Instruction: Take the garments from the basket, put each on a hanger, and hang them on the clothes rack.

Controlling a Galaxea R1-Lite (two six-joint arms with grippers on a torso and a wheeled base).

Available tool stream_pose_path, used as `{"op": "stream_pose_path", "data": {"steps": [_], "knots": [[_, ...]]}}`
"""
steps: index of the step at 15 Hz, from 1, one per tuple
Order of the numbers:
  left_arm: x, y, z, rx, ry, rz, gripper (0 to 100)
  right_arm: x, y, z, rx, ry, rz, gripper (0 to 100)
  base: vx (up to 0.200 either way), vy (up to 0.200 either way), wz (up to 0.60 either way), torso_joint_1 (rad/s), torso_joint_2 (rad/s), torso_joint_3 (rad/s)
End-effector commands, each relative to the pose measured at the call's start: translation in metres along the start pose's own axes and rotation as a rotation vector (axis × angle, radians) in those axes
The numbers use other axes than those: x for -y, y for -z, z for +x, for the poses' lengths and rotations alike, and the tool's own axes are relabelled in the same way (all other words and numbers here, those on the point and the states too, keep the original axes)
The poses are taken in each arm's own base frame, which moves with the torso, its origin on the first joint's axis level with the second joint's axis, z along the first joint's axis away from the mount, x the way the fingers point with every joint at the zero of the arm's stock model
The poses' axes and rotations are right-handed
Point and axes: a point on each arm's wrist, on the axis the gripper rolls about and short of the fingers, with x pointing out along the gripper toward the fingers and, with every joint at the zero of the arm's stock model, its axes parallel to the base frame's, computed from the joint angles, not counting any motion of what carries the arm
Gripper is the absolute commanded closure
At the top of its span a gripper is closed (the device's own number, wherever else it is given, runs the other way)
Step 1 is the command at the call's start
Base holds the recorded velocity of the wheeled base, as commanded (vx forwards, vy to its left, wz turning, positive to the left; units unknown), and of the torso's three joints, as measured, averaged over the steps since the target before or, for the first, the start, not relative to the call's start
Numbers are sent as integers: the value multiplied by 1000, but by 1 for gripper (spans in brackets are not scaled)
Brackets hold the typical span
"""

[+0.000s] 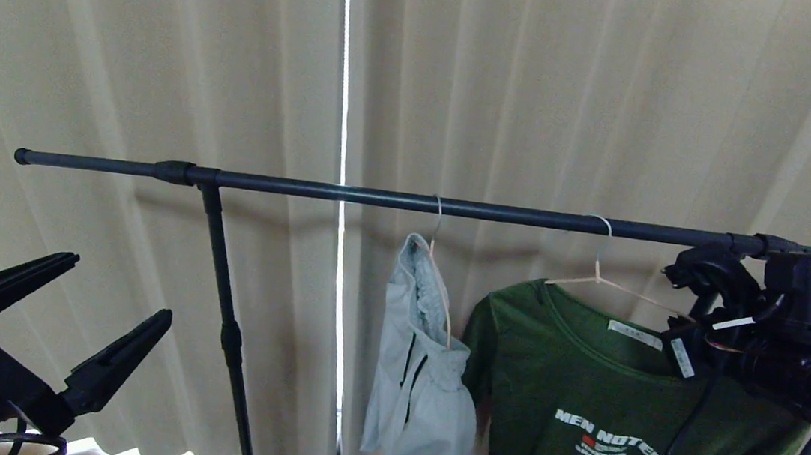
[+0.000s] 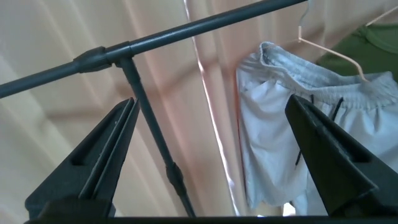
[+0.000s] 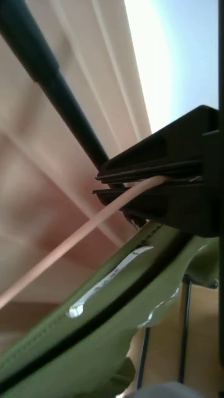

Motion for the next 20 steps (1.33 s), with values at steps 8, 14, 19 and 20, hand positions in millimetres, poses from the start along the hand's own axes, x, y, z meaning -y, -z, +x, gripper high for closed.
{"op": "stream_pose_path", "data": {"steps": [8, 14, 19, 20], "knots": [[-4, 0, 3, -13, -28, 0, 0, -8, 16, -16, 192, -96, 34, 0, 0, 0, 0, 0, 0, 0], [-23, 2, -27, -91, -232, -69, 0, 7, 35, -68, 426, -100, 121, 0, 0, 0, 0, 0, 0, 0], [-3, 24, -91, -255, -323, -181, 0, 23, 59, -108, 487, -28, 186, 0, 0, 0, 0, 0, 0, 0], [3, 27, -102, -267, -318, -181, 0, 26, 65, -113, 477, -14, 190, 0, 0, 0, 0, 0, 0, 0]]}}
